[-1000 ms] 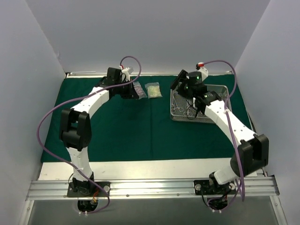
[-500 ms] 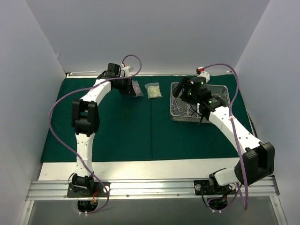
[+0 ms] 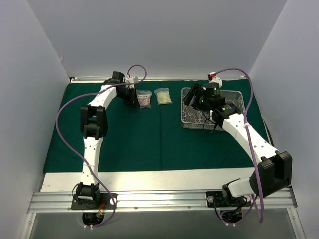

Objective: Open and lay out the surgical kit
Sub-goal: Place the medical item in the surgical kit.

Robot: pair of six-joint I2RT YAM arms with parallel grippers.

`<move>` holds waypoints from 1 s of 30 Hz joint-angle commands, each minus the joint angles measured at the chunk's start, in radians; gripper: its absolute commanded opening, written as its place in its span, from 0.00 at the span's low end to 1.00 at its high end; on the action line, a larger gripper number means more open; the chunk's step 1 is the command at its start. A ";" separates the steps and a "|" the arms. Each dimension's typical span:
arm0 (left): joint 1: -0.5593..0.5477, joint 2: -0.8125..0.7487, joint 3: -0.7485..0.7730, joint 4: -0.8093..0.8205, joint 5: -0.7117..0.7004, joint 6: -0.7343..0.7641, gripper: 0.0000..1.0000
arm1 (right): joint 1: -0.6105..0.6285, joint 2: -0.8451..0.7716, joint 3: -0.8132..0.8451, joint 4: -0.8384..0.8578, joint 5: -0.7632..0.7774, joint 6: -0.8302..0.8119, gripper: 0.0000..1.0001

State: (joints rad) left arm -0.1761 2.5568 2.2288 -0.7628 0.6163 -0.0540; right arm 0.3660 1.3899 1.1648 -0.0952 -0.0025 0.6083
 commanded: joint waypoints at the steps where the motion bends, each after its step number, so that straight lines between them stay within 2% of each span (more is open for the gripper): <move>1: 0.029 0.005 0.060 -0.056 -0.020 0.040 0.12 | -0.007 0.012 0.004 0.002 -0.028 -0.012 0.69; 12: 0.036 0.025 0.107 -0.012 -0.024 -0.018 0.24 | -0.007 0.028 0.006 0.003 -0.045 -0.007 0.69; 18: 0.036 0.065 0.179 -0.029 -0.004 -0.024 0.25 | -0.007 0.026 -0.001 -0.003 -0.048 -0.008 0.69; 25: 0.038 0.068 0.195 -0.030 -0.017 -0.029 0.32 | -0.007 0.029 0.003 -0.006 -0.051 -0.019 0.69; 28: 0.038 0.056 0.189 -0.032 -0.021 -0.033 0.36 | -0.007 0.034 0.009 -0.008 -0.050 -0.027 0.69; 30: 0.038 0.039 0.180 -0.032 -0.033 -0.035 0.43 | -0.007 0.034 0.018 -0.008 -0.047 -0.041 0.69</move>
State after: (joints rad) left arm -0.1425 2.6205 2.3718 -0.8024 0.5869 -0.0853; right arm 0.3660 1.4174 1.1648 -0.0956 -0.0437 0.5964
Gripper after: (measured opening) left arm 0.401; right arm 0.693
